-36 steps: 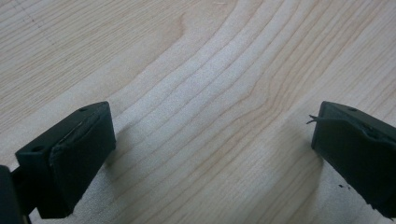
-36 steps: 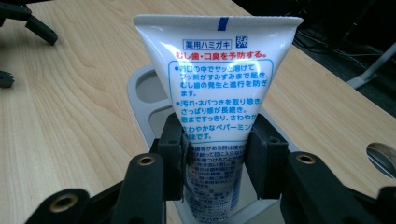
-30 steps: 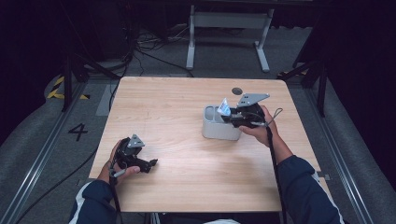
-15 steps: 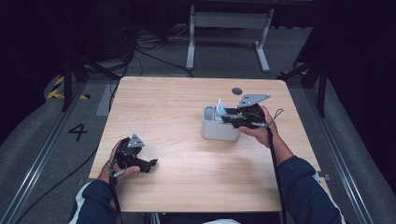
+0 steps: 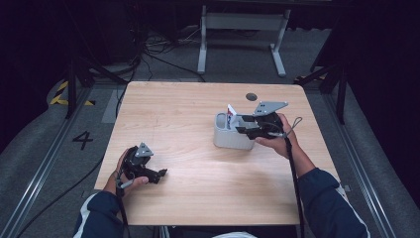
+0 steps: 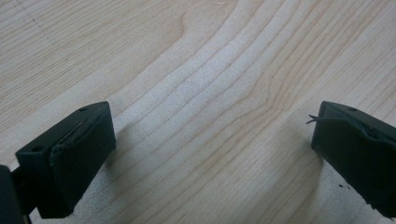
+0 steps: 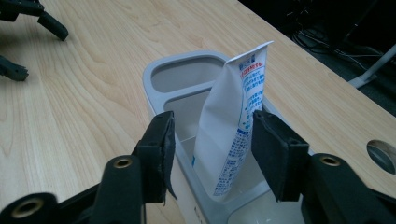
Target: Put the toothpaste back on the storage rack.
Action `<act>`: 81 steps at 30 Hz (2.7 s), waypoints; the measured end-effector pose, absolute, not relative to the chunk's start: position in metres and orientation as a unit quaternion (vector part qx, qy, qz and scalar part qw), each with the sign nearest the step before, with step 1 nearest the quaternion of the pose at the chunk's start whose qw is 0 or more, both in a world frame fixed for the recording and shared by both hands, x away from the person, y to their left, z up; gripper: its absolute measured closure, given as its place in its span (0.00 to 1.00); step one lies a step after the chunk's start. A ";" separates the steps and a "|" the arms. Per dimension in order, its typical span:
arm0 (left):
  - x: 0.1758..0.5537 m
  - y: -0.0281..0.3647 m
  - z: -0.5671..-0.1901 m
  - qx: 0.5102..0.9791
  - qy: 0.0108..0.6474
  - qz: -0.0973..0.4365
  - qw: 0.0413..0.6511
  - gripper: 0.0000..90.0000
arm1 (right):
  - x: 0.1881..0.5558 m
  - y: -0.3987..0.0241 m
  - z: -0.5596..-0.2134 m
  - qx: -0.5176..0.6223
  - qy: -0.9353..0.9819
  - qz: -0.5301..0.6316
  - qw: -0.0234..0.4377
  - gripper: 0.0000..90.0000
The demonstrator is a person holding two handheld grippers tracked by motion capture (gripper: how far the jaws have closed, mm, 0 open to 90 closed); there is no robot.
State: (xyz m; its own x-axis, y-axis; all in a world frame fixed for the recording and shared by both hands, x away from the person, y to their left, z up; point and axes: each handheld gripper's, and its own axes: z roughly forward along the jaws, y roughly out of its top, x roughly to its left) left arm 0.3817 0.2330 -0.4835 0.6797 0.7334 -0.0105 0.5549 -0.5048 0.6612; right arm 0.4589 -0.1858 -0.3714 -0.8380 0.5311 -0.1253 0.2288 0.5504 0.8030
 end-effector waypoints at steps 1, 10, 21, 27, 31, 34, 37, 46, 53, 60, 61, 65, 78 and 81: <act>0.382 0.233 -0.484 0.857 0.376 0.137 0.326 0.00 | 0.457 -0.187 -0.370 0.220 0.862 0.417 0.184 0.52; 0.382 0.233 -0.483 0.857 0.376 0.137 0.325 0.00 | 0.450 -0.194 -0.365 0.226 0.865 0.398 0.207 0.43; 0.380 0.233 -0.483 0.855 0.382 0.135 0.325 0.00 | 0.442 -0.203 -0.360 0.230 0.860 0.396 0.223 0.40; 0.380 0.233 -0.483 0.855 0.382 0.135 0.324 0.00 | 0.433 -0.208 -0.358 0.216 0.866 0.391 0.226 0.38; 0.380 0.233 -0.483 0.855 0.382 0.135 0.324 0.00 | 0.427 -0.214 -0.356 0.212 0.867 0.389 0.228 0.36; 0.380 0.233 -0.483 0.855 0.382 0.135 0.324 0.00 | 0.423 -0.217 -0.356 0.211 0.868 0.386 0.231 0.35; 0.380 0.233 -0.483 0.855 0.382 0.135 0.324 0.00 | 0.420 -0.221 -0.358 0.209 0.871 0.382 0.228 0.35; 0.380 0.233 -0.483 0.855 0.382 0.135 0.324 0.00 | 0.411 -0.232 -0.363 0.214 0.875 0.365 0.238 0.31; 0.380 0.233 -0.483 0.855 0.382 0.135 0.324 0.00 | 0.407 -0.244 -0.371 0.218 0.881 0.345 0.240 0.31; 0.380 0.233 -0.483 0.855 0.382 0.135 0.324 0.00 | 0.406 -0.255 -0.387 0.223 0.885 0.331 0.240 0.31; 0.380 0.234 -0.483 0.855 0.382 0.135 0.324 0.00 | 0.405 -0.256 -0.389 0.227 0.886 0.327 0.239 0.31; 0.380 0.233 -0.483 0.854 0.382 0.136 0.325 0.00 | 0.403 -0.263 -0.399 0.234 0.887 0.320 0.237 0.31; 0.380 0.234 -0.483 0.855 0.382 0.135 0.324 0.00 | 0.388 -0.302 -0.431 0.268 0.883 0.317 0.219 0.30; 0.380 0.233 -0.483 0.855 0.382 0.135 0.324 0.00 | 0.383 -0.313 -0.440 0.291 0.874 0.321 0.221 0.26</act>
